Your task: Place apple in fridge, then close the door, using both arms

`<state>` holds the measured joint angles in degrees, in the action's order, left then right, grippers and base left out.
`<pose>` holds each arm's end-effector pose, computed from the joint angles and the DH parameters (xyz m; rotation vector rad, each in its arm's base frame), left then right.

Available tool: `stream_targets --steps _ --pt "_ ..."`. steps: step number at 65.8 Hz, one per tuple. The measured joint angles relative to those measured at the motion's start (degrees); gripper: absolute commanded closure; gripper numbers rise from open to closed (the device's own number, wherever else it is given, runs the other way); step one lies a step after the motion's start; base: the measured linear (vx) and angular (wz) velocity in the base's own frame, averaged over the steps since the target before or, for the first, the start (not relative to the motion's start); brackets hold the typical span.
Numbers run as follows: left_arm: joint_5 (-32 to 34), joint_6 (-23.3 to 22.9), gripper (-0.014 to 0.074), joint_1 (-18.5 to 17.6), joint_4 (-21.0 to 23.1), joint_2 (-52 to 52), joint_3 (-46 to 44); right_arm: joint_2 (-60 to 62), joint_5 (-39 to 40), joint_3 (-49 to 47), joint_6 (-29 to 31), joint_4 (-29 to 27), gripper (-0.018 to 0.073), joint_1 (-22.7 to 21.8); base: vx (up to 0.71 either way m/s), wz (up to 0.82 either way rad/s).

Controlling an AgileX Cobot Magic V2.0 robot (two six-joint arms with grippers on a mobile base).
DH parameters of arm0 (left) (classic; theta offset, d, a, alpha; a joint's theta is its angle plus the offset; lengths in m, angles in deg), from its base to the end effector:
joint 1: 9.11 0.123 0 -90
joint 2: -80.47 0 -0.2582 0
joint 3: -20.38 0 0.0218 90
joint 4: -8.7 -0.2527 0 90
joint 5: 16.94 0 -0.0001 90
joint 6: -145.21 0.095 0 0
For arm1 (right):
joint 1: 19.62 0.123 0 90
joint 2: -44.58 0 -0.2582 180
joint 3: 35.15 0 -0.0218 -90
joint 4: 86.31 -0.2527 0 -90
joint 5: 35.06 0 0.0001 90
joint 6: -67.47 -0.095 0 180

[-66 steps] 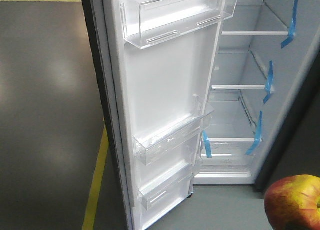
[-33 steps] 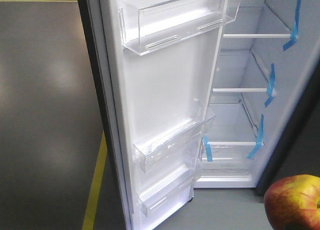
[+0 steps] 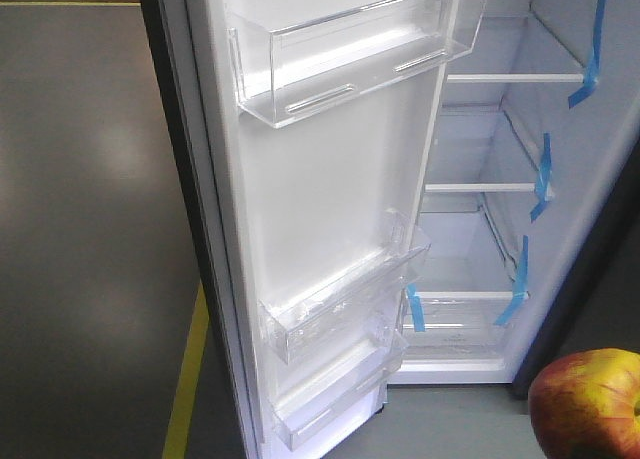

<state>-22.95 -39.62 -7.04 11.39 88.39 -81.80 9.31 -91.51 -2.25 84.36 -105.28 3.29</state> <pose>0.0896 0.0028 0.1961 -0.1299 1.5965 -0.0776 0.0749 0.0596 0.3362 -0.6962 2.0455 0.4645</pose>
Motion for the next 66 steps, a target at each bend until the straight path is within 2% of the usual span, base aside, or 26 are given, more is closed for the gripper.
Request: stream_targets --steps 66 --pt "0.00 0.00 0.0602 0.00 0.00 0.00 0.00 0.00 0.00 0.00 0.00 0.00 0.0195 0.00 0.05 -0.01"
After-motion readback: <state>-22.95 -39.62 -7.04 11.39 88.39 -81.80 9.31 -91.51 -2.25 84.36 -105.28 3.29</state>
